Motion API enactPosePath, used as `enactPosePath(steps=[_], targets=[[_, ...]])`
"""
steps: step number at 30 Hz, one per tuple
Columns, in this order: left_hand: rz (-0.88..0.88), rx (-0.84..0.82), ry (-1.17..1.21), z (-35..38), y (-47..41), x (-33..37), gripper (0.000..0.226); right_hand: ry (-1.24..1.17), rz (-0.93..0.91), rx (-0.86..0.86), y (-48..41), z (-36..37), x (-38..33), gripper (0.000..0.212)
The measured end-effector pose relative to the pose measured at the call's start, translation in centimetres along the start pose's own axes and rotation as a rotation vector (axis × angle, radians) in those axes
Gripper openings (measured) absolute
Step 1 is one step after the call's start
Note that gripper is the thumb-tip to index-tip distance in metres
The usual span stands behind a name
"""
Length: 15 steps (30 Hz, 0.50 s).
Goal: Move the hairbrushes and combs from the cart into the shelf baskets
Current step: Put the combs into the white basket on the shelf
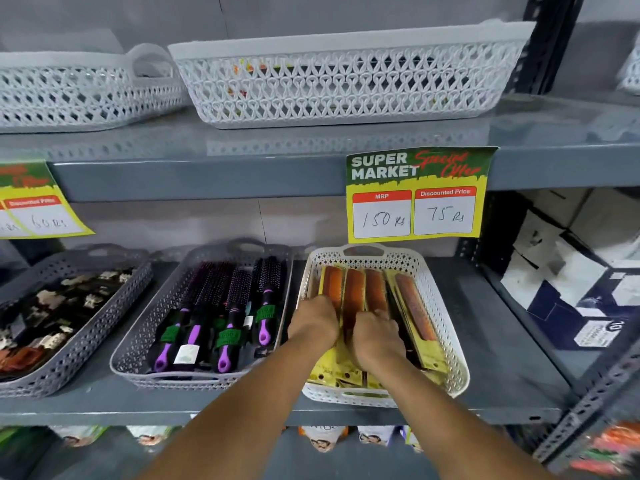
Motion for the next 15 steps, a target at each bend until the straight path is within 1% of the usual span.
enactPosePath(steps=[6,15], targets=[[0.068,-0.013,-0.072,0.3,0.7,0.4,0.030,0.032,-0.034,0.027,-0.2,0.1,0.3,0.027],[0.072,-0.036,-0.087,0.2,1.9,0.4,0.032,0.088,-0.134,0.023,-0.4,0.4,0.1,0.027]])
Point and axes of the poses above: each hand's wrist, its own y-axis away from the middle knuckle, its own z-axis out of the palm, x = y × z, the point moved 10 cm from there along -y, towards the middle knuckle, and after that the axes turned 5 degrees about x, right-handed, at the moved point
